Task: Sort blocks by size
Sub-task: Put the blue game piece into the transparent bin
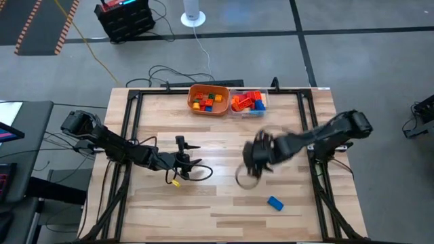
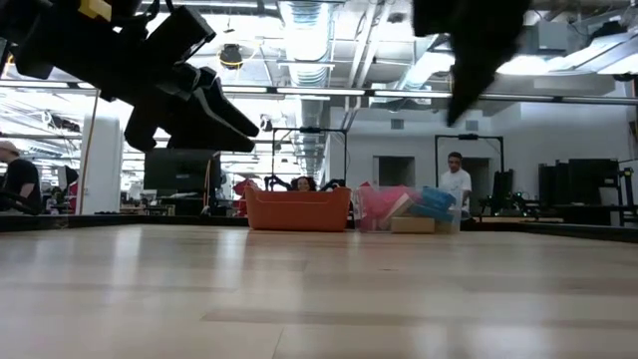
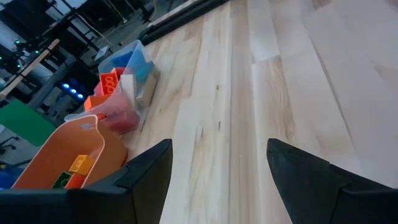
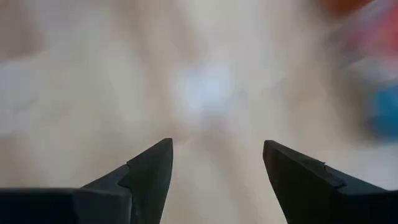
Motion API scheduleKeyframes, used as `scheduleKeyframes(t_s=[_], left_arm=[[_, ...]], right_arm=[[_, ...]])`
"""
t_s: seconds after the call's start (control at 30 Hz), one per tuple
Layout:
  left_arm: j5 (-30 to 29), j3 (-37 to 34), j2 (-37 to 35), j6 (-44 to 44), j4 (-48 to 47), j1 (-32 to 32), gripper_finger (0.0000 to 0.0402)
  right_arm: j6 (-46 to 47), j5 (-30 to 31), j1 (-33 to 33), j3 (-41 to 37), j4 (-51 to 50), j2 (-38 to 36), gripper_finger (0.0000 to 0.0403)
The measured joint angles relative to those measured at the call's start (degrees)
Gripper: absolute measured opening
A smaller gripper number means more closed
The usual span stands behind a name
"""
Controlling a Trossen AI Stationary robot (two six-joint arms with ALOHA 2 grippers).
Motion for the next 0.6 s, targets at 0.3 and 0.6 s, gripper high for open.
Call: scheduleKeyframes(t_s=[0.3, 0.6], left_arm=[[0.0, 0.0, 0.0, 1.1, 2.0, 0.1, 0.0253], [0.1, 0.0, 0.0, 2.2, 1.6, 2.8, 0.0253]], right_arm=[[30.8, -18.1, 16.4, 2.4, -7.3, 9.5, 0.0281], [45.7, -29.3, 23.2, 2.4, -6.4, 16.4, 0.0281]])
